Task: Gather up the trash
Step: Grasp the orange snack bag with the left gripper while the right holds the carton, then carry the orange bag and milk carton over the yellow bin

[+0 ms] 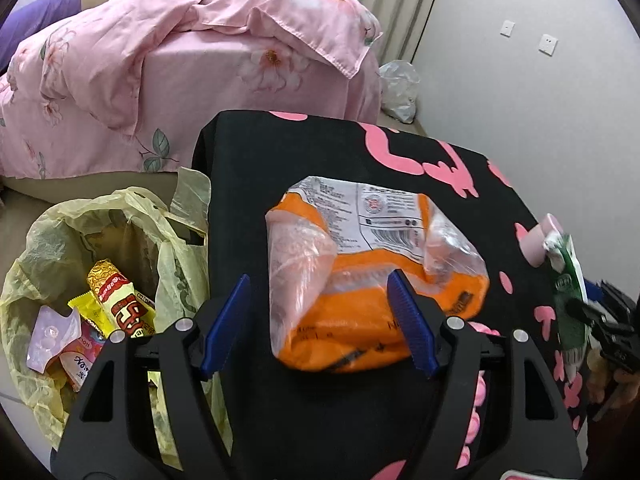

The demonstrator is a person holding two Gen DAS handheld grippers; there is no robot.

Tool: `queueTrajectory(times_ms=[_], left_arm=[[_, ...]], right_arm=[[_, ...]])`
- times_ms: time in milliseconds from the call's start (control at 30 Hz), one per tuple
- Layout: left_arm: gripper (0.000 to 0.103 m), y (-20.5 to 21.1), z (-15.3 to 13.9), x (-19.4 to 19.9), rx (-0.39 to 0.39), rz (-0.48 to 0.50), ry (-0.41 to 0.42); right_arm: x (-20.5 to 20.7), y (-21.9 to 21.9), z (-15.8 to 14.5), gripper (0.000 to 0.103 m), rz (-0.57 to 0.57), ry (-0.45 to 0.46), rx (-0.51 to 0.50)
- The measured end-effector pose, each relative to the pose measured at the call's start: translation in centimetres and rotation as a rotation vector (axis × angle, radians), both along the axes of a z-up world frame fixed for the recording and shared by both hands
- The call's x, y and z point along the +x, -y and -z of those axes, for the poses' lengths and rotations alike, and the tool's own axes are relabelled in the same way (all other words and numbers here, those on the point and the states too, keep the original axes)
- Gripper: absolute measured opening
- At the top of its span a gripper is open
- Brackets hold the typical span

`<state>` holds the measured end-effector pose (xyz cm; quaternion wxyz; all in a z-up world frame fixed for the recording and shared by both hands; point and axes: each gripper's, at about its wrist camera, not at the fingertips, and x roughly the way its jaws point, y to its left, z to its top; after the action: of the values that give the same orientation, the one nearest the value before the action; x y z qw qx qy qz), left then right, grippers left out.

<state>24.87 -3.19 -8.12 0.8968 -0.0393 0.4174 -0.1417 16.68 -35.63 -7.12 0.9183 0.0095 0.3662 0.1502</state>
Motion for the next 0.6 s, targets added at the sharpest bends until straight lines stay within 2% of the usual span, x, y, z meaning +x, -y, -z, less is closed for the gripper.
queueTrajectory(times_ms=[133, 200, 267, 367, 600], left_arm=[[0.064, 0.1, 0.6, 0.8, -0.004, -0.021, -0.042], [0.052, 0.2, 1.0, 1.3, -0.018, -0.006, -0.080], [0.026, 0.1, 1.0, 1.1, -0.020, -0.015, -0.084], [0.017, -0.1, 0.3, 0.3, -0.084, -0.014, -0.067], [0.015, 0.5, -3.7, -3.6, -0.049, 0.004, 0.091]], right_arm=[[-0.4, 0.4, 0.8, 0.049, 0.012, -0.013, 0.034], [-0.5, 0.4, 0.9, 0.049, 0.014, -0.011, 0.041], [-0.7, 0.4, 0.8, 0.049, 0.014, -0.003, 0.037], [-1.0, 0.2, 0.7, 0.049, 0.018, 0.015, 0.010], [-1.6, 0.5, 0.2, 0.049, 0.027, 0.028, 0.021]])
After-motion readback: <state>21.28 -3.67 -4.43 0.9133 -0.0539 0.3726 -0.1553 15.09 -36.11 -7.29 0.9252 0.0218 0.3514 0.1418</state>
